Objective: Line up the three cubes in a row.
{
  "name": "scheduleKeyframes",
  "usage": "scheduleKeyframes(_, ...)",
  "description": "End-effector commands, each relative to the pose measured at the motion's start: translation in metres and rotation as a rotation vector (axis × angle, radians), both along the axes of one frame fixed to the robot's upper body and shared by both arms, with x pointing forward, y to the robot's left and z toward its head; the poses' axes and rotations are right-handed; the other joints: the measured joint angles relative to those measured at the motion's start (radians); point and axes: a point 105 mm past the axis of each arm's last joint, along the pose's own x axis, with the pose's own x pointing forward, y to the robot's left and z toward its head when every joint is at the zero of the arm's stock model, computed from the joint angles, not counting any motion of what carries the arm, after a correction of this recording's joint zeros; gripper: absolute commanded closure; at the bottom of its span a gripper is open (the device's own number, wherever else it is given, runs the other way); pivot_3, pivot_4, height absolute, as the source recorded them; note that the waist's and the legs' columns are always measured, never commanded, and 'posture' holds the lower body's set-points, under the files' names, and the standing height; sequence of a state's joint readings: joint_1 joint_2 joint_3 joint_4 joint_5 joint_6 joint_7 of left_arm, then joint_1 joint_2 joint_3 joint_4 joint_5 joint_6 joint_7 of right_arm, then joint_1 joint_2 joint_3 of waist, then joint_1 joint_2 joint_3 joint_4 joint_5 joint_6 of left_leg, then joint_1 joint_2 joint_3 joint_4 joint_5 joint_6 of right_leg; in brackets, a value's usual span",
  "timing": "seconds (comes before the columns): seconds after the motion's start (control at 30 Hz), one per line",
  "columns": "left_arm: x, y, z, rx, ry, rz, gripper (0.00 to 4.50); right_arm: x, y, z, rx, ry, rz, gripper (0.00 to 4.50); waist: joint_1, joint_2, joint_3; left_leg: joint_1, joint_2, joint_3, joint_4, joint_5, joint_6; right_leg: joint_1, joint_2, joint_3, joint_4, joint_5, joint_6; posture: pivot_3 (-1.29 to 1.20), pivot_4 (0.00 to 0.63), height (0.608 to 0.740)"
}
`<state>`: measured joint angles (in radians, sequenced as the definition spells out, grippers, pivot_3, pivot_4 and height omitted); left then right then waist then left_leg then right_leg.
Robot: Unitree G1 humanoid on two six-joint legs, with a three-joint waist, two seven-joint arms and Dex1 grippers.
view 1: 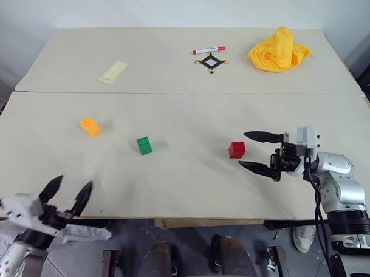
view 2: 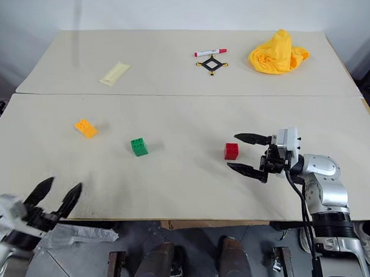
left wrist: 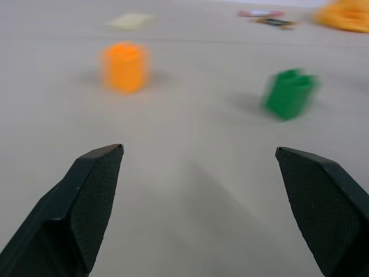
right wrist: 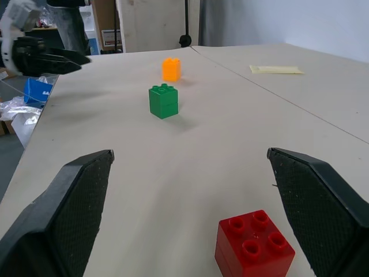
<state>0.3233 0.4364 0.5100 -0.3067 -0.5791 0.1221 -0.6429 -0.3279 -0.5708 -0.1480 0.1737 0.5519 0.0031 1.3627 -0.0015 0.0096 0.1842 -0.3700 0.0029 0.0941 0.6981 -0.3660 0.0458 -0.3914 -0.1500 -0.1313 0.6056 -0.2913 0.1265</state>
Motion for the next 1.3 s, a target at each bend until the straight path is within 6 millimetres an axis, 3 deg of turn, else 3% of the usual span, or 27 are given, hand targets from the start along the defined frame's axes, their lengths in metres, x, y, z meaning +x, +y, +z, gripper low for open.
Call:
scheduleKeyframes(0.03, 0.014, -0.006, 0.009, 0.055, -0.021, -0.09, 0.0, -0.004, -0.004, 0.013, -0.002, -0.041, 0.01, 0.03, 0.0, 0.0, 0.0, 0.0, 0.0, 0.0, 0.0, 0.0, 0.0, 0.0, 0.0, -0.001, 0.001, 0.0, 0.0, 0.0, 0.15, 0.74)
scheduleKeyframes(0.1, 0.049, -0.019, 0.018, 0.106, -0.023, -0.251, 0.0, -0.009, -0.008, 0.014, -0.033, -0.022, 0.025, 0.03, 0.006, 0.001, 0.0, 0.0, 0.0, 0.001, 0.0, 0.0, 0.0, 0.0, 0.001, -0.003, 0.001, 0.0, 0.0, 0.0, 0.15, 0.74)
scheduleKeyframes(0.17, 0.071, -0.032, 0.023, 0.155, -0.003, -0.389, 0.0, -0.012, -0.01, 0.014, -0.057, -0.014, 0.032, 0.03, 0.02, 0.0, 0.0, -0.001, -0.002, 0.0, 0.001, 0.002, 0.001, -0.001, 0.001, -0.006, 0.004, 0.0, -0.001, 0.0, 0.15, 0.74)
scheduleKeyframes(0.37, 0.11, -0.043, 0.017, 0.222, 0.061, -0.558, 0.0, -0.023, -0.01, 0.017, -0.068, -0.007, 0.029, 0.03, 0.006, -0.001, 0.0, 0.0, -0.003, 0.003, -0.001, 0.002, 0.002, -0.003, 0.001, -0.005, 0.004, 0.0, 0.0, 0.0, 0.15, 0.74)
scheduleKeyframes(0.57, 0.13, -0.057, 0.011, 0.23, 0.076, -0.637, 0.0, -0.035, -0.009, 0.015, -0.058, -0.005, 0.008, 0.03, 0.001, -0.002, 0.001, -0.001, -0.003, 0.003, 0.0, 0.002, 0.002, -0.002, 0.002, -0.007, 0.004, 0.0, 0.0, 0.0, 0.15, 0.74)
scheduleKeyframes(0.67, 0.134, -0.065, 0.009, 0.22, 0.064, -0.669, 0.0, -0.038, -0.009, 0.013, -0.055, -0.004, -0.002, 0.03, 0.002, -0.002, 0.001, -0.001, -0.002, 0.003, 0.0, 0.002, 0.002, -0.002, 0.002, -0.007, 0.004, 0.0, 0.001, 0.0, 0.15, 0.74)
scheduleKeyframes(0.77, 0.136, -0.077, 0.004, 0.217, 0.071, -0.718, 0.59, -0.04, -0.01, 0.009, -0.048, -0.005, -0.019, 0.0, 0.003, -0.003, 0.002, -0.001, -0.003, 0.003, 0.0, 0.002, 0.002, -0.002, 0.002, -0.007, 0.004, 0.0, 0.001, 0.0, 0.15, 0.74)
scheduleKeyframes(0.93, 0.14, -0.086, 0.007, 0.234, 0.041, -0.753, 2.19, -0.042, -0.013, 0.01, -0.038, -0.021, -0.064, 0.0, 0.003, -0.004, 0.002, -0.001, -0.003, 0.003, 0.001, 0.002, 0.002, -0.002, 0.001, -0.007, 0.004, 0.0, 0.001, 0.0, 0.15, 0.74)
scheduleKeyframes(1.03, 0.134, -0.104, 0.015, 0.257, 0.036, -0.882, 3.0, -0.047, -0.019, 0.011, -0.044, -0.028, -0.093, 0.0, 0.008, -0.004, 0.002, -0.001, -0.003, 0.003, 0.001, 0.002, 0.002, -0.002, 0.001, -0.007, 0.004, 0.0, 0.001, 0.0, 0.15, 0.74)
scheduleKeyframes(1.3, 0.13, -0.188, 0.032, 0.422, -0.021, -1.256, 2.98, -0.058, -0.041, 0.01, -0.06, -0.02, -0.202, 0.0, 0.034, -0.005, 0.003, -0.002, -0.005, 0.002, 0.002, 0.002, 0.003, 0.0, 0.001, -0.007, 0.002, 0.001, 0.003, 0.0, 0.15, 0.74)
